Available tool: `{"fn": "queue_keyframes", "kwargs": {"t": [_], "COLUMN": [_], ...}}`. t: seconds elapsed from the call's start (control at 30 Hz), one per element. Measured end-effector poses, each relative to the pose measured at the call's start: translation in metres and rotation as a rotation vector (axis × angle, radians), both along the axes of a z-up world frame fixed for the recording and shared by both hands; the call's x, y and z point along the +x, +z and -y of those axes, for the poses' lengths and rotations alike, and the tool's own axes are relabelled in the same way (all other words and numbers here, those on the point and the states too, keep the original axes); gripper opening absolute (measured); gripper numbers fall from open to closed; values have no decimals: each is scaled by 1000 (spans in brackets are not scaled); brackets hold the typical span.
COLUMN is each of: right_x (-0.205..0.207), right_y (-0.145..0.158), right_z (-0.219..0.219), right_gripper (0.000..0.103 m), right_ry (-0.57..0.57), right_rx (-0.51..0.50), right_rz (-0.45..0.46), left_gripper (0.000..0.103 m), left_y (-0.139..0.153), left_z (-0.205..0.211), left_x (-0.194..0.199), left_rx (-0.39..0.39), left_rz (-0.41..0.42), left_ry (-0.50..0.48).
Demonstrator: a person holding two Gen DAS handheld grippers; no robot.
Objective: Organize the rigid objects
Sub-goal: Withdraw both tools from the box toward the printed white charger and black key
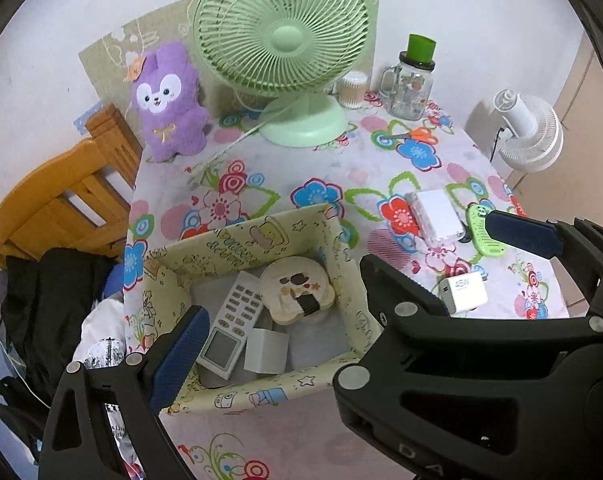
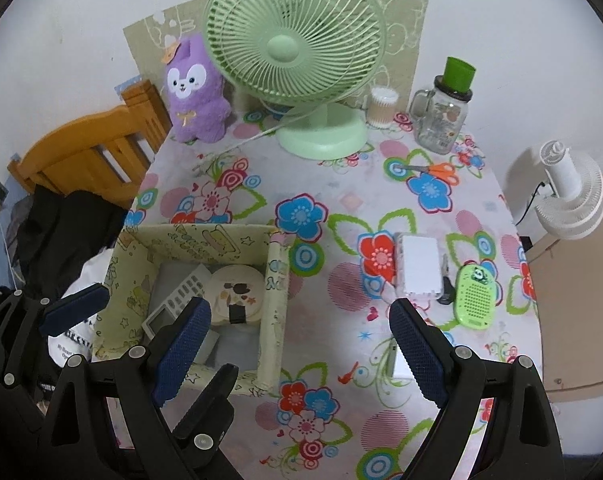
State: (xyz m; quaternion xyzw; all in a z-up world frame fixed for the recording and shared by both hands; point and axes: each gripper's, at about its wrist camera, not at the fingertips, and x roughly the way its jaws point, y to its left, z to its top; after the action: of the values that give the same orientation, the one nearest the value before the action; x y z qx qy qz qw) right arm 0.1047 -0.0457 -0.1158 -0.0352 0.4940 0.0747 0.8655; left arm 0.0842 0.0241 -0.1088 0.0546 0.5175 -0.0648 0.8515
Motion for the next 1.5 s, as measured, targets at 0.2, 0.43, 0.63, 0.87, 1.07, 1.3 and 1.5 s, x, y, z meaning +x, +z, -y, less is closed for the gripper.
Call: {"fn": "queue_keyframes", "kwargs": {"t": [0.2, 0.43, 0.63, 0.87, 1.07, 1.3, 1.5], "right_x": [-6, -13, -17, -19, -19, -16, -15], "right_y": [11, 23, 31, 36, 38, 41, 39], "right_z": [12, 27, 40, 61, 78, 96, 114], "right_gripper": [93, 93, 93, 93, 93, 93, 93], "right_ry": [-9, -18, -34, -53, -53, -42, -35], "right_rx": [4, -9, -10, -19, -17, -10, -7], "right_rz": [24, 53, 73, 83, 83, 88, 96], "left_gripper": [98, 98, 98, 98, 98, 98, 98], "left_y": [11, 20, 27, 31, 32, 34, 33], "left_z": [12, 25, 38, 58, 75, 94, 112], "left_x": [-6, -11, -13, -13, -13, -12, -9], "left_rx": [8, -1, -1, -10, -23, -26, -24], "left_rz": [23, 33, 49, 56, 47, 59, 63], "left_ry": [-7, -16, -33, -52, -65, -62, -62]}}
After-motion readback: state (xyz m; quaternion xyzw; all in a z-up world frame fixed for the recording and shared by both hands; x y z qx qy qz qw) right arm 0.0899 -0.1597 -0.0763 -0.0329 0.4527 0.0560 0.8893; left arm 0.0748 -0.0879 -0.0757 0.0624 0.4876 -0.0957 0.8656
